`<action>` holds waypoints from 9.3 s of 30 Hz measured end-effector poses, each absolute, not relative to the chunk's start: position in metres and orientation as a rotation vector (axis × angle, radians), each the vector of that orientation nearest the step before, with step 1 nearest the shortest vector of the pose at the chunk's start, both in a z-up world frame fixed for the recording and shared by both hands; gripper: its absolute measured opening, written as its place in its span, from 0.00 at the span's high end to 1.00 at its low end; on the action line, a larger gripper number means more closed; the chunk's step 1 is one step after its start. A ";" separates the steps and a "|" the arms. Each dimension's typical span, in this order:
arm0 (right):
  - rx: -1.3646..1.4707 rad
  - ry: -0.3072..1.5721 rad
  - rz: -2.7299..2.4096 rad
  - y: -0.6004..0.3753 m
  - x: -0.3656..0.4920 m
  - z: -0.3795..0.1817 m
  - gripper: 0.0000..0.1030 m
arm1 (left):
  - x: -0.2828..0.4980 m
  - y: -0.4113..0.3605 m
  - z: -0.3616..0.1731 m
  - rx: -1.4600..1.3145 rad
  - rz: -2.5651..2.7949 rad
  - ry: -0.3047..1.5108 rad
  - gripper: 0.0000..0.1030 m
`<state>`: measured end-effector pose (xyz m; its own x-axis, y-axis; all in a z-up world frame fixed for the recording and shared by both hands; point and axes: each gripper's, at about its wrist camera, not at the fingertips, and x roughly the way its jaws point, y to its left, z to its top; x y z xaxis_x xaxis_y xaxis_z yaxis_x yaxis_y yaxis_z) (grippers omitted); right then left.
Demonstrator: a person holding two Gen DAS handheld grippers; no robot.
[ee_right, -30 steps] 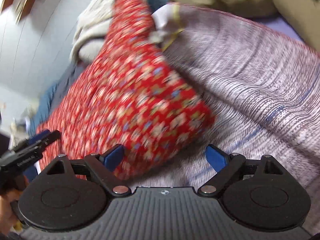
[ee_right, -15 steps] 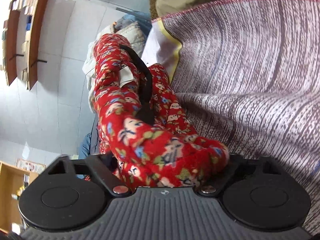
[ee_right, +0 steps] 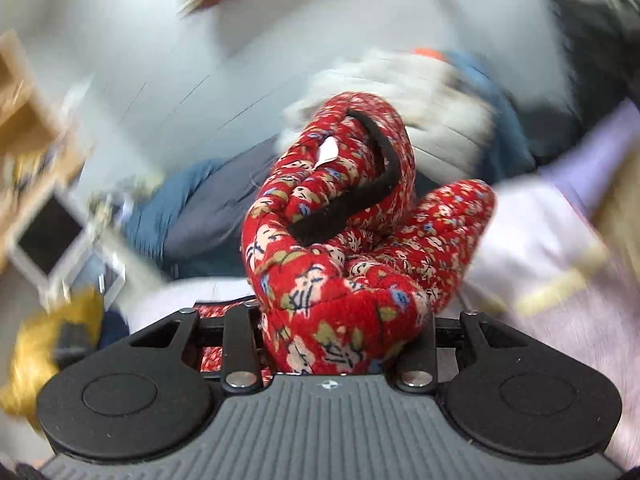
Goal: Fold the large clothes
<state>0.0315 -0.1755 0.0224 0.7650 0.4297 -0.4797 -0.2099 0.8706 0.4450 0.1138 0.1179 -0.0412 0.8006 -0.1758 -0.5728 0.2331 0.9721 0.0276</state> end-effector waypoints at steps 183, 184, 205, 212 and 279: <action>-0.421 0.992 0.921 0.187 0.170 -0.047 0.00 | 0.061 0.247 -0.085 0.076 -0.073 0.919 0.00; -0.506 1.046 0.923 0.206 0.171 -0.057 0.00 | 0.062 0.253 -0.089 0.053 -0.074 0.940 0.00; -0.579 1.087 0.775 0.263 0.161 -0.065 0.00 | 0.061 0.281 -0.071 -0.115 0.085 0.919 0.00; -0.276 0.951 0.778 0.178 0.123 -0.031 0.00 | 0.028 0.262 -0.042 -0.139 0.075 0.879 0.00; -0.319 1.016 0.508 0.173 0.038 0.013 0.00 | 0.004 0.183 0.028 -0.034 0.385 1.084 0.00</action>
<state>0.0378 0.1735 0.0132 0.4267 0.2540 -0.8680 -0.5422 0.8400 -0.0207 0.0042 0.1826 0.0283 0.4084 0.2889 -0.8659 -0.3221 0.9332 0.1594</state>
